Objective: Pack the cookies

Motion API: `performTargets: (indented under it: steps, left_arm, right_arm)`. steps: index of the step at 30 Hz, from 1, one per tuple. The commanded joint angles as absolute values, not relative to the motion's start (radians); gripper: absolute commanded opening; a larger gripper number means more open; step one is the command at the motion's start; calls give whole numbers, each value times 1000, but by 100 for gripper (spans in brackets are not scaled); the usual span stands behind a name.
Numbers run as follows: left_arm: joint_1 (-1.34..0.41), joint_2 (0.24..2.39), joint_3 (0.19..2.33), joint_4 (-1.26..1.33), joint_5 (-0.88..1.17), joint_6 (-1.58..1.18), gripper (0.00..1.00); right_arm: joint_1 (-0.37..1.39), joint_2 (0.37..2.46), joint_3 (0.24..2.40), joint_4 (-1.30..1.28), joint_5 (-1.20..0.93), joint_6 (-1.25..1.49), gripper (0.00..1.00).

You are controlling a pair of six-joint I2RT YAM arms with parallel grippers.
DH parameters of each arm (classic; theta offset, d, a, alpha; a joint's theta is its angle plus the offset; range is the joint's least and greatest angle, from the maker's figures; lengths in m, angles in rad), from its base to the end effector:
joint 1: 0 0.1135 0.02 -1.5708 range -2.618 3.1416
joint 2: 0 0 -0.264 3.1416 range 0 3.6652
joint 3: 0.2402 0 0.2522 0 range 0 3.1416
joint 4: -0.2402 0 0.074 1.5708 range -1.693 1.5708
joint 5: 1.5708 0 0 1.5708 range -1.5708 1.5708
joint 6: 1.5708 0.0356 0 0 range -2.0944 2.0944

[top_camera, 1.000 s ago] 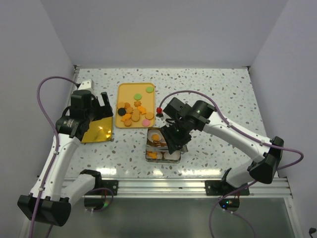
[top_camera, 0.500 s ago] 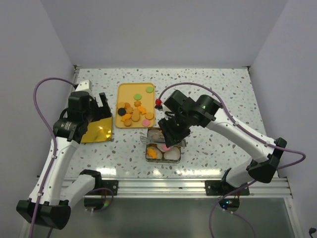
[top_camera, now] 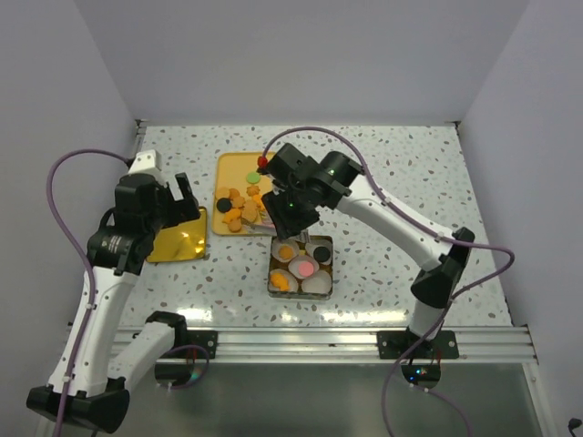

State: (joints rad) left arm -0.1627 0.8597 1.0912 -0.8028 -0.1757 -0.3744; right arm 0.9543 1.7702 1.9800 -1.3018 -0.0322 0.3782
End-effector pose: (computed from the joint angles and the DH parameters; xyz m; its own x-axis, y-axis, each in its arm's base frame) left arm 0.1629 -0.0204 0.3692 -0.5019 -0.2825 -0.8175 -0.1817 0.9585 -0.2197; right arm 0.2014 0.2861 0.3847 -0.7812 -0.4641 -0.4176 -0.5763 0.7932 0.1967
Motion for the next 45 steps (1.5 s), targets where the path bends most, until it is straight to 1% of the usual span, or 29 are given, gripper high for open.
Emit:
performTargets:
  steps: [1,6,13,19,20,35,45]
  left_arm:
    - [-153,825,1131,-839,-178,-380,100]
    - [-153,781,1126,-867,-166,-396,100]
    - [-153,726,1117,-919,-170,-407,100]
    - [-153,696,1088,-943,-167,-407,100]
    - [-153,695,1085,-943,-167,-407,100]
    - [-153,750,1094,-905,-172,-367,100]
    - [-153,770,1080,-887,-164,-376,100]
  right_arm:
    - [942,1847,2083,-1272,26,399,47]
    - [914,2000,2201,-1270,12,413,45]
    - [871,2075,2230,-1235,3,436,45]
    - [853,2100,2215,-1207,3,448,45]
    - [850,2108,2214,-1200,-26,451,45]
    - [851,2174,2233,-1189,-72,468,45]
    - [851,2135,2207,-1196,-87,482,37]
